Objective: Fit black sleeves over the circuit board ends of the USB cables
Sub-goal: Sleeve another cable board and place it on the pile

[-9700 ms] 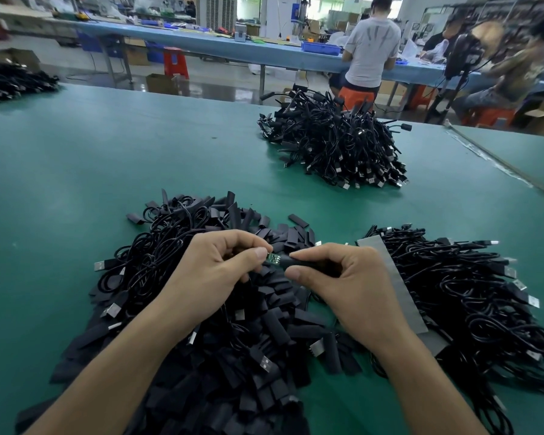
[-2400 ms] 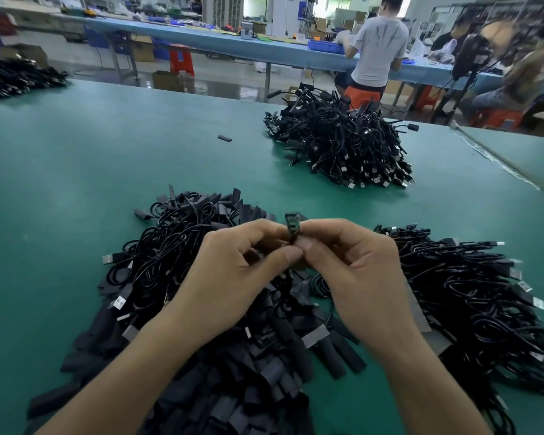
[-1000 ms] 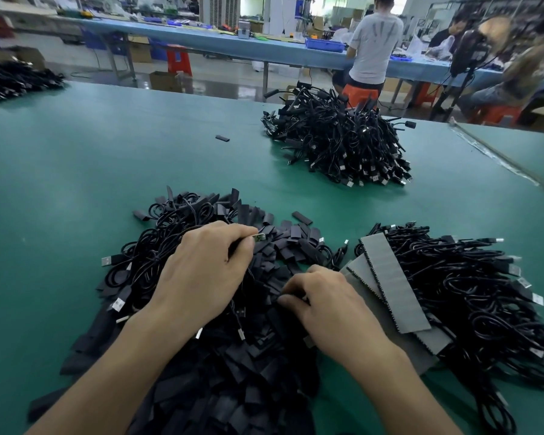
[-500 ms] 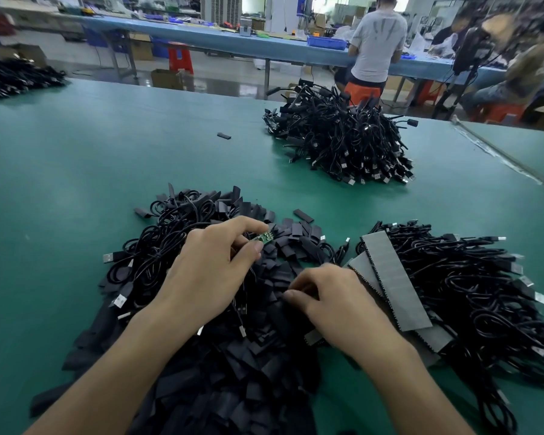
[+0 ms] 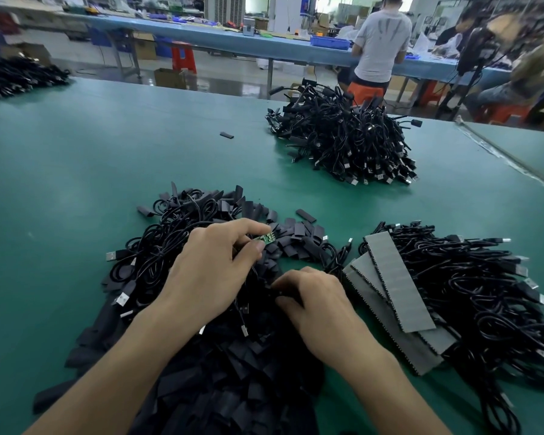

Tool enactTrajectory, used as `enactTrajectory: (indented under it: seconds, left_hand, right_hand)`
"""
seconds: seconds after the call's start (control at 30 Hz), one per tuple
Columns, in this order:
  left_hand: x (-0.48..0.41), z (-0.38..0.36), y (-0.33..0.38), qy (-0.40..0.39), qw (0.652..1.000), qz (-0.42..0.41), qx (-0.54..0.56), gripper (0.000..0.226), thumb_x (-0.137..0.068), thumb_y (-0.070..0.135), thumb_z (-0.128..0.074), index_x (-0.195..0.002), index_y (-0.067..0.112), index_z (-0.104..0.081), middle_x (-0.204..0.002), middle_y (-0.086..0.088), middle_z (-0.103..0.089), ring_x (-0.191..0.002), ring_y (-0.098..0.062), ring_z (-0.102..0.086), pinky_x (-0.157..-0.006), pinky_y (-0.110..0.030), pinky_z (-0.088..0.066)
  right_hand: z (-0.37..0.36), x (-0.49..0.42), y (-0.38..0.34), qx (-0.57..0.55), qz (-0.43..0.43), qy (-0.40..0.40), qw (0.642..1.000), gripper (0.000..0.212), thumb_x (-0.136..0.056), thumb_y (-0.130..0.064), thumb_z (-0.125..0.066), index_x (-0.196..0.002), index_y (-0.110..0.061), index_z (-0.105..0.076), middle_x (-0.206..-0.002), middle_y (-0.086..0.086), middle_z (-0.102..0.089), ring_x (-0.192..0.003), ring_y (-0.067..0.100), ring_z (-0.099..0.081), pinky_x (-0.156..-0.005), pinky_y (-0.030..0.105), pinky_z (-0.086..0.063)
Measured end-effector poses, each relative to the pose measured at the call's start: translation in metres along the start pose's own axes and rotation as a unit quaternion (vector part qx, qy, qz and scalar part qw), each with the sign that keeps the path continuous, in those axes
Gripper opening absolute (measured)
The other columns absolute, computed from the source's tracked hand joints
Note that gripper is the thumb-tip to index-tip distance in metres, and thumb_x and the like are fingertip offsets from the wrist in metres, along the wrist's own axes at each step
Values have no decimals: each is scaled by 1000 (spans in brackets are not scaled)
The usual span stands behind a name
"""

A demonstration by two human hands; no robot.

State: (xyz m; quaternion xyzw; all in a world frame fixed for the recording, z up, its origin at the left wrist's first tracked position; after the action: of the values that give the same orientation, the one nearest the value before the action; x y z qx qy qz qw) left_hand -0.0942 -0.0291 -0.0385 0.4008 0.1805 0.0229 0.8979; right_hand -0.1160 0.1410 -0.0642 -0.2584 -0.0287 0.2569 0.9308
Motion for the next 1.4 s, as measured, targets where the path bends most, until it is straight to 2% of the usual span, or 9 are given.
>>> enactTrajectory:
  seconds: [0.17, 0.37, 0.57, 0.73, 0.9, 0.97, 1.2, 1.3, 1.4]
  left_hand:
    - [1, -1, 1, -10, 1000, -1, 3, 23, -94, 31, -64, -111, 47, -66, -79, 21, -68, -65, -9, -63, -65, -46, -56]
    - [1, 0, 1, -8, 1000, -5, 14, 23, -94, 30, -64, -111, 45, -67, -79, 20, -67, -62, -9, -60, -65, -45, -56]
    - [2, -3, 2, -15, 1000, -8, 17, 23, -93, 30, -65, -110, 46, -67, -78, 22, -65, -64, -5, -61, -67, -42, -57]
    - [2, -4, 3, -23, 999, -13, 31, 21, -91, 32, -66, -107, 45, -68, -75, 13, -66, -63, -12, -65, -67, -39, -57]
    - [1, -5, 5, -35, 996, -7, 87, 18, -92, 25, -68, -103, 40, -72, -73, 10, -68, -58, -9, -67, -56, -14, -48]
    - [1, -4, 6, -47, 992, 1, 121, 20, -89, 24, -72, -102, 39, -72, -71, 9, -68, -58, -9, -68, -58, -14, -49]
    - [-2, -3, 3, -72, 975, 32, 206, 23, -87, 16, -75, -97, 36, -73, -67, 0, -71, -55, -12, -66, -53, -16, -46]
    - [-1, -4, 4, -79, 973, 39, 212, 22, -87, 17, -75, -96, 38, -73, -68, 0, -72, -55, -12, -66, -56, -19, -49]
    - [-1, -5, 4, -74, 973, 50, 215, 17, -89, 20, -73, -94, 36, -74, -68, -1, -72, -55, -11, -64, -52, -17, -45]
  right_hand:
    - [5, 1, -3, -34, -11, 64, 997, 26, -94, -19, -62, -117, -30, -67, -107, -10, -70, -101, 10, -64, -92, 33, -50]
    - [26, -1, 11, -135, -46, 151, 978, 21, -85, -21, -76, -105, -27, -74, -69, -17, -67, -67, -7, -63, -61, 6, -43]
    - [24, -4, 12, -221, -63, 80, 970, 26, -90, -10, -64, -99, -31, -76, -68, -32, -66, -68, -9, -62, -57, 6, -43]
    - [25, -4, 8, -320, -49, 82, 942, 35, -84, 2, -60, -83, -29, -77, -62, -16, -67, -54, -1, -56, -52, 11, -41]
    - [27, -4, 5, -445, -20, 101, 890, 33, -91, 6, -60, -87, -22, -77, -79, -1, -75, -76, 15, -73, -64, 17, -52]
    - [28, -4, 5, -472, -20, 106, 875, 31, -91, 7, -60, -88, -19, -76, -81, 1, -76, -76, 16, -74, -64, 15, -52]
    - [29, 0, -6, -421, 39, 114, 899, 33, -79, 3, -77, -94, -27, -74, -85, -6, -76, -76, 8, -71, -69, 18, -53]
    - [29, 3, -8, -302, 48, 181, 935, 34, -76, -9, -83, -93, -37, -75, -84, -15, -74, -79, 5, -71, -70, 20, -55]
    - [30, 4, -8, -202, 64, 219, 953, 30, -76, -17, -84, -102, -30, -77, -88, -16, -72, -83, 0, -67, -74, 19, -54]
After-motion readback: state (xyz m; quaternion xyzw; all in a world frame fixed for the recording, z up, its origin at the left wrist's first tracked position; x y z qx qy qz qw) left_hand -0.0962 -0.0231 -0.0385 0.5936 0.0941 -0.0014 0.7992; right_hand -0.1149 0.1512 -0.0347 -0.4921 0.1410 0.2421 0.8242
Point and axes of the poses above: each hand's wrist, its own x-axis away from the middle knuckle, its own z-axis out of the back of the hand, y = z × x, the point moved 2 cm from there along -x, towards the middle knuckle
